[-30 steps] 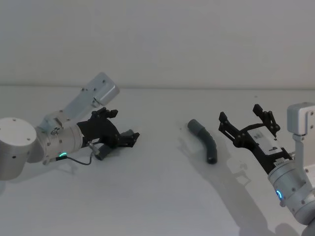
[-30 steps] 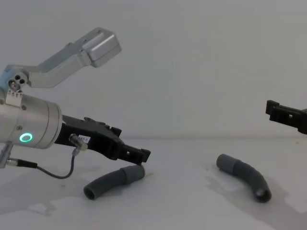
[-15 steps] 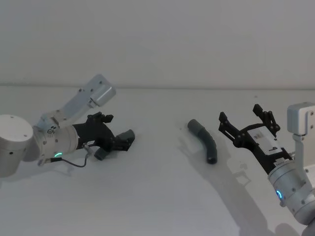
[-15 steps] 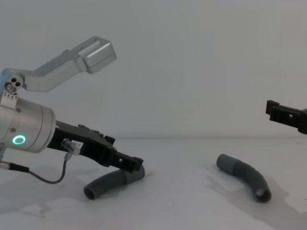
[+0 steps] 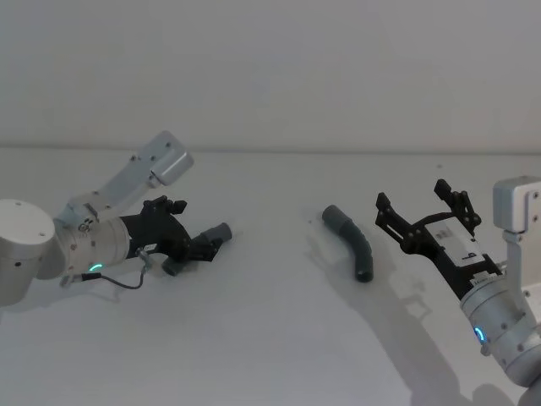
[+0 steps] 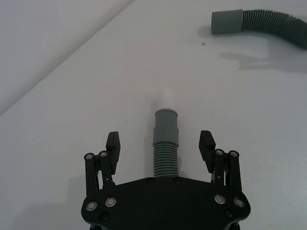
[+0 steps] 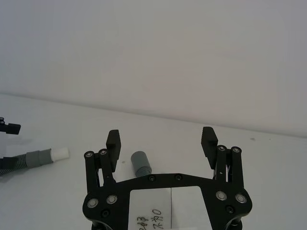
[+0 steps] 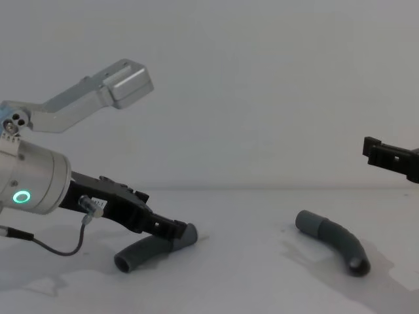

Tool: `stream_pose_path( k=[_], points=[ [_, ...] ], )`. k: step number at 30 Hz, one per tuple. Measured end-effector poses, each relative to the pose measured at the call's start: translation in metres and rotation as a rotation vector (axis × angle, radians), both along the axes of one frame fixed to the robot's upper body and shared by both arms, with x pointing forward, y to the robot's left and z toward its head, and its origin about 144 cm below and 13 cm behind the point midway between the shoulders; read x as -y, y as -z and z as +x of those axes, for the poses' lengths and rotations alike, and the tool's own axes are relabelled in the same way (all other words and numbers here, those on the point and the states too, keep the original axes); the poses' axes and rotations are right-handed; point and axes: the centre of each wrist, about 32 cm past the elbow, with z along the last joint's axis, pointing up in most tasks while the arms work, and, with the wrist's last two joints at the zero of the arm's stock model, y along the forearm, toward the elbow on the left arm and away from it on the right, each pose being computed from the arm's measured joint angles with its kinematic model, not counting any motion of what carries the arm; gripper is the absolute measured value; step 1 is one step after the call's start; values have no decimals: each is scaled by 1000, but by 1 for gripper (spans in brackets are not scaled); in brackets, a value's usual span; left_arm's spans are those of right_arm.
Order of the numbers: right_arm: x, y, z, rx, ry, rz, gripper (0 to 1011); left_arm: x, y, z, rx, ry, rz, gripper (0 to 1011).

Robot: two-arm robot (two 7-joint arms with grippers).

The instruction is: Use both hands to pick up one end of the pipe from the table, align the ends, and insert them.

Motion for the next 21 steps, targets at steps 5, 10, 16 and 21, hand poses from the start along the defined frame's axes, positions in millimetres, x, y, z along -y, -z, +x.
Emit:
stream_pose_path(
  k=[5, 10, 16, 21],
  points=[
    [0, 0, 0, 0, 0, 0, 1000, 0, 1, 2, -8, 0, 3, 1001],
    [0, 0, 0, 0, 0, 0, 1000, 1, 2, 4, -20, 2, 4, 1001],
    [0, 0, 0, 0, 0, 0, 1000, 1, 3, 6, -40, 1, 8, 1001],
    [0, 0, 0, 0, 0, 0, 1000, 2, 4, 8, -55, -2, 10, 1001]
  ],
)
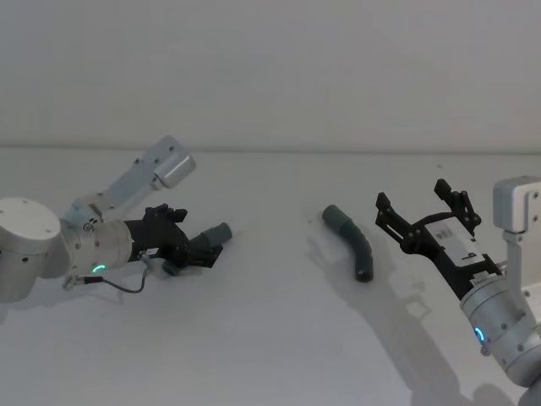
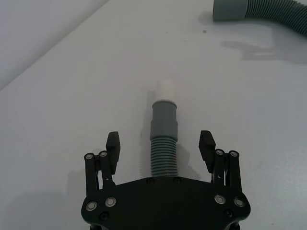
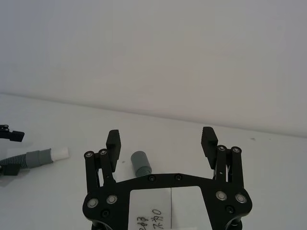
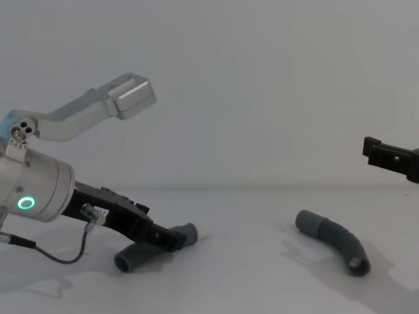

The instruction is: Use both hands to pick up one end of the pipe from the table, align the ends, and insert them.

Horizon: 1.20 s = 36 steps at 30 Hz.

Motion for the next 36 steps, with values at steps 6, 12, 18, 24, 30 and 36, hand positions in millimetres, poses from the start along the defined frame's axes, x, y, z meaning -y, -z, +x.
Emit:
stream_pose_path(
  k=[6, 12, 18, 24, 30, 36],
  points=[
    [0, 0, 0, 0, 0, 0, 1000, 0, 0, 3, -17, -8, -1, 1001],
    [0, 0, 0, 0, 0, 0, 1000, 1, 1, 7, -30, -12, -3, 1001],
    [0, 0, 0, 0, 0, 0, 1000, 3, 3, 11, -41, -10, -5, 1001],
    [0, 0, 0, 0, 0, 0, 1000, 5, 5, 13, -52, -8, -7, 1001],
    [0, 0, 0, 0, 0, 0, 1000, 7, 8, 16, -64, -8, -10, 1001],
    [0, 0, 0, 0, 0, 0, 1000, 9, 11, 18, -76, -10, -14, 1001]
  ],
)
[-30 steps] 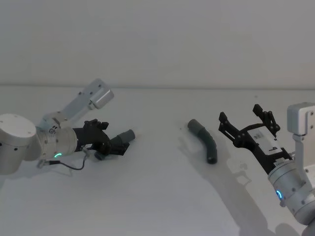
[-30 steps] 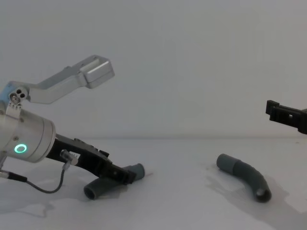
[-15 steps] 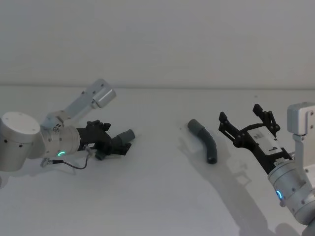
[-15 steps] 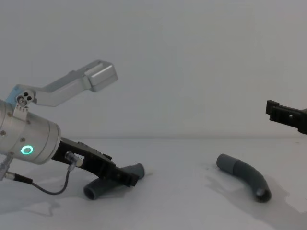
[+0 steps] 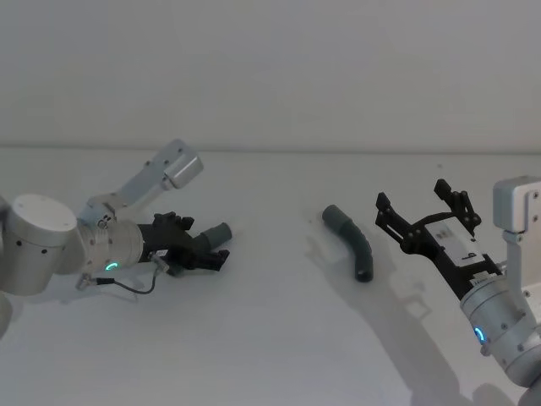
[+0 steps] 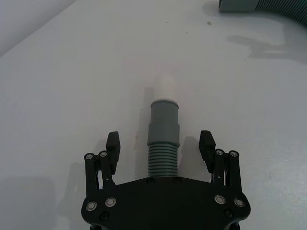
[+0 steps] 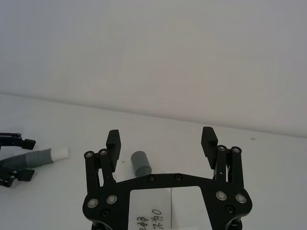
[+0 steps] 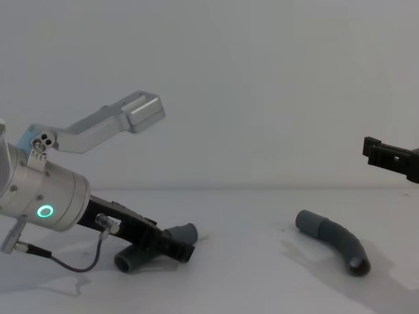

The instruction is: Use both hands to pick up one end of the pipe from the table, align the ends, and insert them.

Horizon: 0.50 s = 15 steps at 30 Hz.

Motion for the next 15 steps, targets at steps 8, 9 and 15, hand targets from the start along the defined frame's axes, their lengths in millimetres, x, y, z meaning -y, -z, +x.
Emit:
stream_pose_path(
  k=[8, 9, 15],
  points=[
    [0, 0, 0, 0, 0, 0, 1000, 2, 2, 3, -9, -4, -7, 981],
    [0, 0, 0, 0, 0, 0, 1000, 2, 2, 3, -9, -4, -7, 967],
    [0, 0, 0, 0, 0, 0, 1000, 3, 3, 4, -12, -6, -11, 826]
  ],
)
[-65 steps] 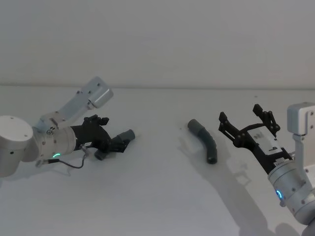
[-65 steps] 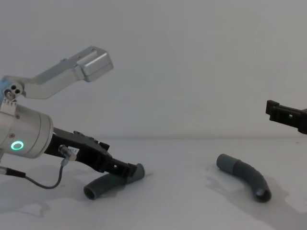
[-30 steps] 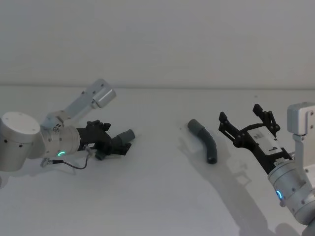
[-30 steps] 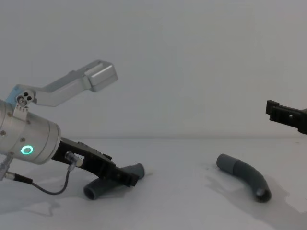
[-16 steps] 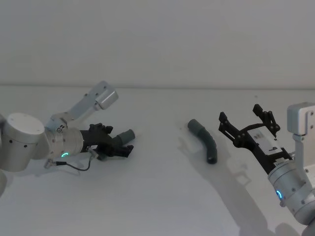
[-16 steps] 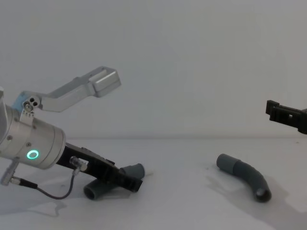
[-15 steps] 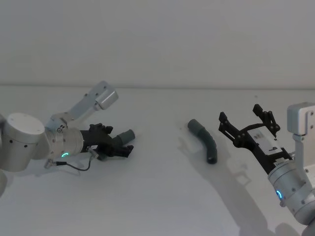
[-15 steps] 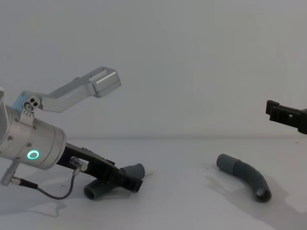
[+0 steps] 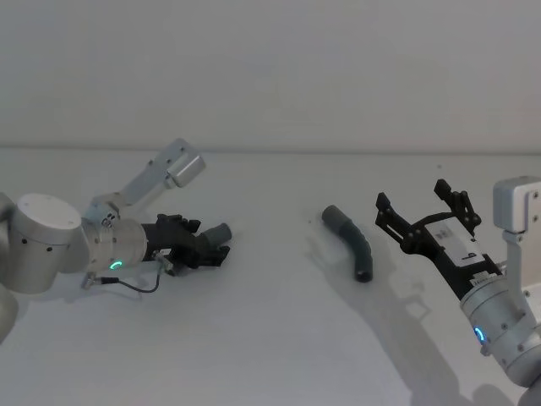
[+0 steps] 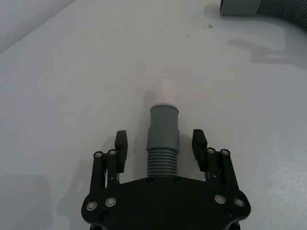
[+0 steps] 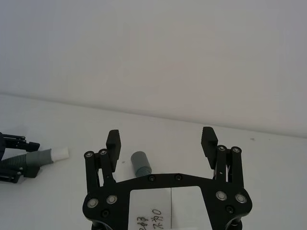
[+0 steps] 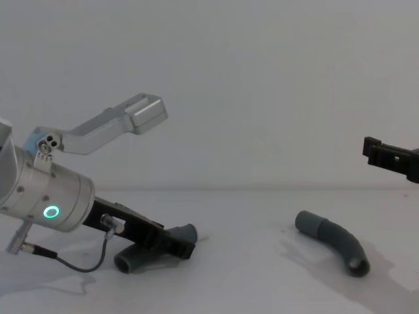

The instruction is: Use both hands to pick up one end of the pipe from the table, align the ends, and insert them.

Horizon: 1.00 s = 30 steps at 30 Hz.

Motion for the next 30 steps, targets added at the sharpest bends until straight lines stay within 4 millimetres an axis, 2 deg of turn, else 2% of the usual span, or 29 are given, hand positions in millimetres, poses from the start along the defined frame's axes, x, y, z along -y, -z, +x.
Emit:
stream_pose_path(
  k=[6, 7, 8, 13, 14, 15, 17, 30],
  points=[
    [0, 0, 0, 0, 0, 0, 1000, 0, 0, 1, -2, -2, -1, 652],
    [0, 0, 0, 0, 0, 0, 1000, 0, 0, 1, -2, -3, -2, 652],
    [0, 0, 0, 0, 0, 0, 1000, 1, 1, 1, -2, -3, -2, 595],
    [0, 0, 0, 0, 0, 0, 1000, 1, 1, 1, -2, -4, -2, 494],
    [0, 0, 0, 0, 0, 0, 1000, 1, 1, 1, -3, -4, -2, 445],
    [0, 0, 0, 0, 0, 0, 1000, 1, 1, 1, -3, -5, -2, 445],
    [0, 0, 0, 0, 0, 0, 1000, 1, 1, 1, -3, -5, -2, 369],
    [0, 0, 0, 1, -3, -1, 1000, 1, 1, 2, -3, -7, -1, 360]
  ],
)
